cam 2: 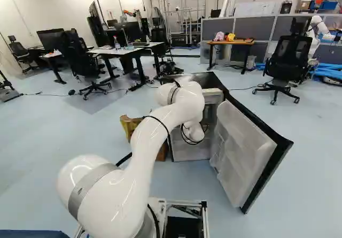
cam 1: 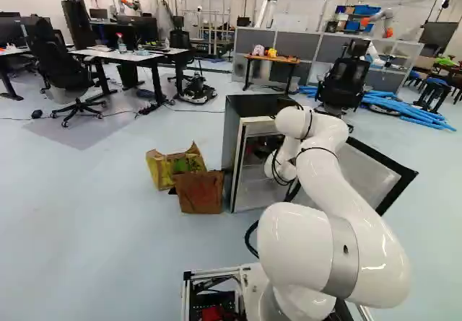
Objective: Grab a drink from the fridge
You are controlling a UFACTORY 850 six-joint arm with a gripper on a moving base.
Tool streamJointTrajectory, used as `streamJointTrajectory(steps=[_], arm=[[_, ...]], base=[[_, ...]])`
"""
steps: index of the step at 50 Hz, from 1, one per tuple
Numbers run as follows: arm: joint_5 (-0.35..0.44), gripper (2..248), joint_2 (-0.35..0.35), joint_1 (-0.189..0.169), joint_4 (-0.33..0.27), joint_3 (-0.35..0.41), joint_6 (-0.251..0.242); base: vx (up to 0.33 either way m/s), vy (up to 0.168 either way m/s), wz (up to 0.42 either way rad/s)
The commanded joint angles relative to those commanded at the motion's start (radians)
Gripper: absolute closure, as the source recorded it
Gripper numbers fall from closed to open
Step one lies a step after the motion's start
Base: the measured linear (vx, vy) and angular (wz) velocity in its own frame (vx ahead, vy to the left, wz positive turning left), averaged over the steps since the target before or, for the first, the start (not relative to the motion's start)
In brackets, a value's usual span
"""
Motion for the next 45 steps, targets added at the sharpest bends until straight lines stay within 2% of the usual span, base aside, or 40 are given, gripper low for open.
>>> streamJointTrajectory(steps=[23, 45], arm=[[0.000, 76, -0.038, 0.007, 0.000, -0.069, 0.000], [0.000, 76, -0.039, 0.008, 0.000, -0.071, 0.000]], base=[[0.000, 0.000, 0.000], [0.000, 0.000, 0.000]])
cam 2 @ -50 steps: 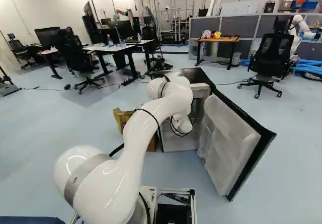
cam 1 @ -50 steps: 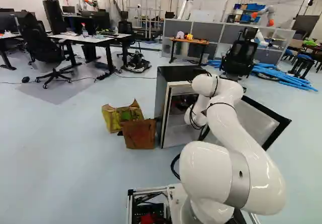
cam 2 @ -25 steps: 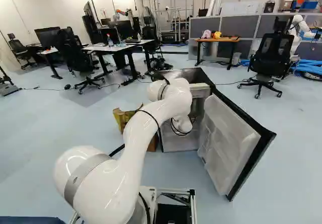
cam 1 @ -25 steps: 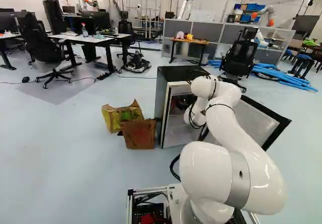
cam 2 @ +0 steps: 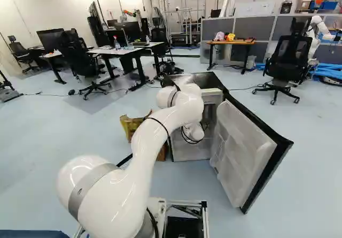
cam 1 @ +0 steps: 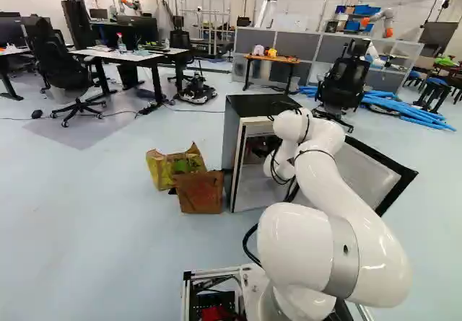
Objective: Grab a drink from the fridge
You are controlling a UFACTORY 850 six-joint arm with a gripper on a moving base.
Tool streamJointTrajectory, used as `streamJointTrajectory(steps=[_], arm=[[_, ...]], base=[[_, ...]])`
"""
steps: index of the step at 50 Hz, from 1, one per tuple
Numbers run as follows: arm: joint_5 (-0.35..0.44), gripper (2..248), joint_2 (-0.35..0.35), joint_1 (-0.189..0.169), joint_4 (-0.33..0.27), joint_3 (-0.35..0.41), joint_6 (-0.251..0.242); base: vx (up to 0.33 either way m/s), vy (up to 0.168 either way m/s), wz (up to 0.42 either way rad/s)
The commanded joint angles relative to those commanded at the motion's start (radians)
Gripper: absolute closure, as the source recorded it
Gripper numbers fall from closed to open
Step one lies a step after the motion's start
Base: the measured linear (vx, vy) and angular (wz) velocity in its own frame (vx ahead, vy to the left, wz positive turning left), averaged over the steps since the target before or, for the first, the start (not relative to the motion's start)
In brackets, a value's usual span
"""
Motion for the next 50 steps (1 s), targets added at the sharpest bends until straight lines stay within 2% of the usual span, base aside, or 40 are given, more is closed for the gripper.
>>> streamJointTrajectory(steps=[9, 10, 14, 15, 20, 21, 50], arm=[[0.000, 76, 0.000, 0.000, 0.000, 0.000, 0.000], [0.000, 105, 0.000, 0.000, 0.000, 0.000, 0.000], [0.000, 105, 0.000, 0.000, 0.000, 0.000, 0.000], [0.000, 142, 0.000, 0.000, 0.000, 0.000, 0.000], [0.000, 142, 0.000, 0.000, 0.000, 0.000, 0.000], [0.000, 157, 0.000, 0.000, 0.000, 0.000, 0.000], [0.000, 157, 0.008, -0.001, 0.000, 0.014, 0.000]], base=[[0.000, 0.000, 0.000], [0.000, 0.000, 0.000], [0.000, 0.000, 0.000], [0.000, 0.000, 0.000], [0.000, 0.000, 0.000], [0.000, 0.000, 0.000], [0.000, 0.000, 0.000]])
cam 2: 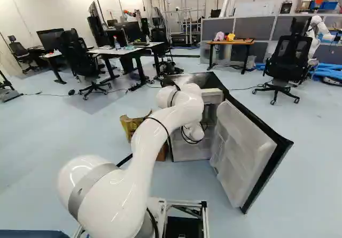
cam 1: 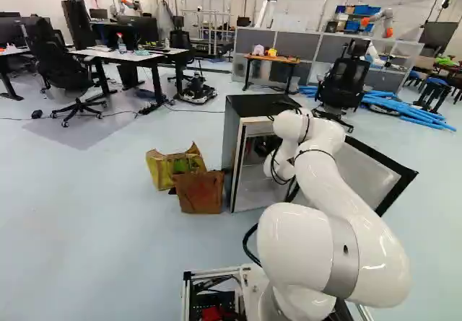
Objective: Grab a drink from the fridge
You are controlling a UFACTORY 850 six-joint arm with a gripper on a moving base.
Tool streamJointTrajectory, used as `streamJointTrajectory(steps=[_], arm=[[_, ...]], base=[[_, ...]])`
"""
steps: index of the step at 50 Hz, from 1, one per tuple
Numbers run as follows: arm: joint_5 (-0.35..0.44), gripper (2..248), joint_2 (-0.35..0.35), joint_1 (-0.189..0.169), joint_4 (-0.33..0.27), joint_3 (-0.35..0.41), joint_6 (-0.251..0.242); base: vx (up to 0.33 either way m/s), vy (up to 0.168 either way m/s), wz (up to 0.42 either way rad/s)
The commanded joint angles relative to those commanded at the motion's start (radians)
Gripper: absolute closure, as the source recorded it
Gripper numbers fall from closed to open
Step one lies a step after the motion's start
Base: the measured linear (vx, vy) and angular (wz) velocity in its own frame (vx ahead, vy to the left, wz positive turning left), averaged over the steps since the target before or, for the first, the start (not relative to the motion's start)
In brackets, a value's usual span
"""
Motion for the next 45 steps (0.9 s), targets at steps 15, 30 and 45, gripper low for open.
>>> streamJointTrajectory(steps=[15, 30, 45], arm=[[0.000, 157, 0.035, -0.007, 0.000, 0.063, 0.000], [0.000, 157, 0.090, -0.018, 0.000, 0.160, 0.000], [0.000, 157, 0.185, -0.031, 0.000, 0.290, 0.000]], base=[[0.000, 0.000, 0.000], [0.000, 0.000, 0.000], [0.000, 0.000, 0.000]])
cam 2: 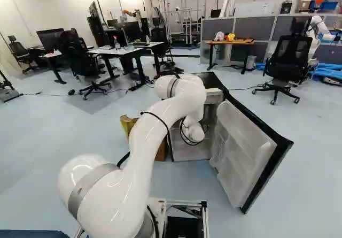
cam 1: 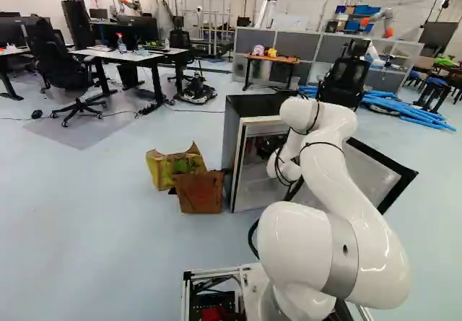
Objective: Grab a drink from the fridge
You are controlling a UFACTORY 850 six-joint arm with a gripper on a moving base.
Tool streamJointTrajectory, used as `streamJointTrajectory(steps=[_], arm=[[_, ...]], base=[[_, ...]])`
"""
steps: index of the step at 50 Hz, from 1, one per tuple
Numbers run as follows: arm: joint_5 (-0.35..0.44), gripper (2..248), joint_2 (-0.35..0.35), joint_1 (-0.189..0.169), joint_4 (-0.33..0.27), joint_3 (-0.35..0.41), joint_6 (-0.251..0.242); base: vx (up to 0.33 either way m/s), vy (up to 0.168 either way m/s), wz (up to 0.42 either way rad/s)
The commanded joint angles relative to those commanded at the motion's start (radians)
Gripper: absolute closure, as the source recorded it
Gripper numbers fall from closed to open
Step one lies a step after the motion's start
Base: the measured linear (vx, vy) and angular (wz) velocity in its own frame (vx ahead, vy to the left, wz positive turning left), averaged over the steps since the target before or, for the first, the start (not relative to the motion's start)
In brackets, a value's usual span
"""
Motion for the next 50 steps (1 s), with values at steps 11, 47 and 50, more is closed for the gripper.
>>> streamJointTrajectory(steps=[11, 47, 50], arm=[[0.000, 157, 0.071, -0.011, 0.000, 0.094, 0.000], [0.000, 157, 0.306, -0.045, 0.000, 0.398, 0.000], [0.000, 157, 0.325, -0.047, 0.000, 0.422, 0.000]], base=[[0.000, 0.000, 0.000], [0.000, 0.000, 0.000], [0.000, 0.000, 0.000]])
